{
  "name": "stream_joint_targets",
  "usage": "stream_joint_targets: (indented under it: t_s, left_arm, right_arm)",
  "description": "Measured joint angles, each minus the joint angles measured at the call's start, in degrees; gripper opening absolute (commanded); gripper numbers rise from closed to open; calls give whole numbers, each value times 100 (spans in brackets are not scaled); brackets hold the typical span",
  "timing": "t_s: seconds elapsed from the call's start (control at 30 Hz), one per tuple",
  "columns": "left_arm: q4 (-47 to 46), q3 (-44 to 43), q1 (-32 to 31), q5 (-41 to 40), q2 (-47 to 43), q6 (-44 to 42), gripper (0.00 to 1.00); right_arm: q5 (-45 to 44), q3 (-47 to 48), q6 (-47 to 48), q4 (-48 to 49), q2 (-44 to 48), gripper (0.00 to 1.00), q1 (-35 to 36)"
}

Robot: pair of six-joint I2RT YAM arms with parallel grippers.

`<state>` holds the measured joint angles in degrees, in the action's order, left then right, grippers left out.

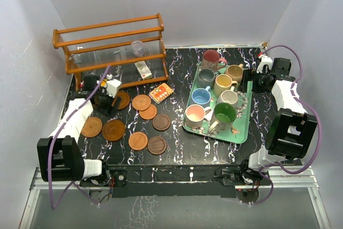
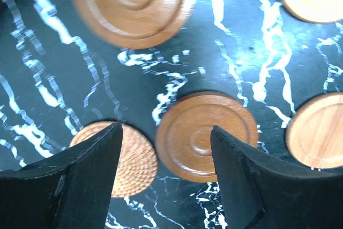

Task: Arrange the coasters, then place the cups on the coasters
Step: Move the coaster to the center of the board.

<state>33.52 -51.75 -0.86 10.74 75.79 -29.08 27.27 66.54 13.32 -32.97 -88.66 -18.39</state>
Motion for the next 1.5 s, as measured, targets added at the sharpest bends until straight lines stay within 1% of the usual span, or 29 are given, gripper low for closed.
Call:
stream_joint_targets:
  t_s: [0.13,0.3,0.4,0.5,0.6,0.77,1.0,1.2,1.5]
  left_arm:
    - [2,-120,815,109,-94,85,65]
    - [181,-120,1700,203,262,76,62]
    - [210,-111,1939,243,501,70,61]
    - [140,-57,2026,256,673,61,57]
    - [4,11,2031,269,903,57,52]
    - [-168,33,2031,389,1362,66,49]
    - [-275,-17,1971,472,1458,155,44]
    - [-573,-254,1530,470,1729,275,43]
    - [-968,-348,584,507,1862,369,40]
  right_arm:
    - [35,0,0,-2,-31,98,0]
    - [42,0,0,-4,-35,98,0]
    - [59,0,0,-4,-35,98,0]
    - [74,0,0,-4,-35,98,0]
    - [79,0,0,-4,-35,98,0]
    - [79,0,2,-4,-35,98,0]
    - [79,0,2,-7,-35,98,0]
    - [76,0,2,-7,-35,98,0]
    - [72,0,2,-7,-35,98,0]
